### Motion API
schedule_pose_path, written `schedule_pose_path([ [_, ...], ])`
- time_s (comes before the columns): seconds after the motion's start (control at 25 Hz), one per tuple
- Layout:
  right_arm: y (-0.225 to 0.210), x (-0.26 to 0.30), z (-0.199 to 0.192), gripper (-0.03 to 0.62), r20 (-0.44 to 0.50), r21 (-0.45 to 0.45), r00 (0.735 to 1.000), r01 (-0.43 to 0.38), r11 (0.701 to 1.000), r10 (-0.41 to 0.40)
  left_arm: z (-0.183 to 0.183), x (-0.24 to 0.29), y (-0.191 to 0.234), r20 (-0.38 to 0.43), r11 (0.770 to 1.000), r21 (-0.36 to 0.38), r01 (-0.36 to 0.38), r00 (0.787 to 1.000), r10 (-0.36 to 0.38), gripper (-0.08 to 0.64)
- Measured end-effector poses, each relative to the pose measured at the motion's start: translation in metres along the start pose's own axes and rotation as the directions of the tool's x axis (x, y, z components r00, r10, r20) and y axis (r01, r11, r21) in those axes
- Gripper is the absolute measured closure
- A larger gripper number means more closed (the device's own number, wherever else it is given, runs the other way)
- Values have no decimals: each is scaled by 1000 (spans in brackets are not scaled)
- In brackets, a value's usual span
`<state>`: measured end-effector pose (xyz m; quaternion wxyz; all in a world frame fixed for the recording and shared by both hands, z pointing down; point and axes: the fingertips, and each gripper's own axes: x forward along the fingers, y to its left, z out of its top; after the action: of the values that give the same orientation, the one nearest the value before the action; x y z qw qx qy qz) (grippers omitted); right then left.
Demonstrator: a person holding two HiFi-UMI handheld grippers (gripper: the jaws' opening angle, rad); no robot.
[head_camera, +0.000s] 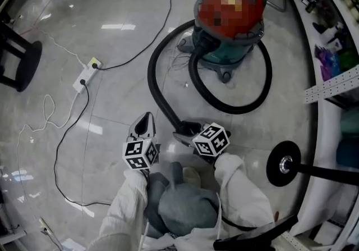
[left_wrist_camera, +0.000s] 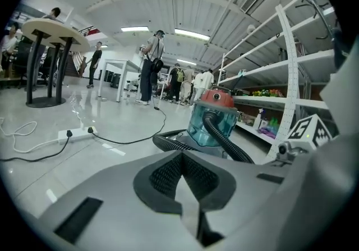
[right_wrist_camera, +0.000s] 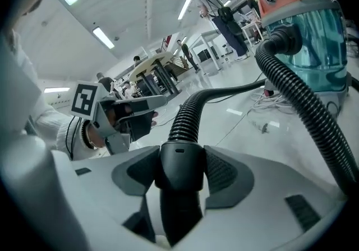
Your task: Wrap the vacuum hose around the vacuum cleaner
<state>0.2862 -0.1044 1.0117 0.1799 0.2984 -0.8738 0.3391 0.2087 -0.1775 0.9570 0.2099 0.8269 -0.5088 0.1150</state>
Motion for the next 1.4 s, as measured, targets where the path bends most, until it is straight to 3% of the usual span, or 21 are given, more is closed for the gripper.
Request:
schedule_pose_path([
  [0.36, -66, 29, -45, 351, -181, -149, 981, 44, 988, -71, -45, 32, -19, -66, 993, 48, 112, 992, -109, 560],
  [0.56, -93, 54, -69, 351, -222, -194, 971, 48, 980, -92, -64, 39, -2, -84, 995, 35, 96, 992, -93, 560],
  [0.84, -121, 66, -106, 351, -336, -287, 925, 78, 955, -176, -78, 33, 20, -80, 999, -26, 47, 996, -49, 560],
  [1.12, -148, 72, -128, 350, -423, -297, 882, 83, 951, -209, -85, 37, 10, -103, 996, 9, 92, 991, -91, 560],
  [1.4, -148, 74, -120, 319, -405, -343, 877, 116, 932, -258, -74, 33, 22, -83, 998, 1, 69, 994, -69, 560],
])
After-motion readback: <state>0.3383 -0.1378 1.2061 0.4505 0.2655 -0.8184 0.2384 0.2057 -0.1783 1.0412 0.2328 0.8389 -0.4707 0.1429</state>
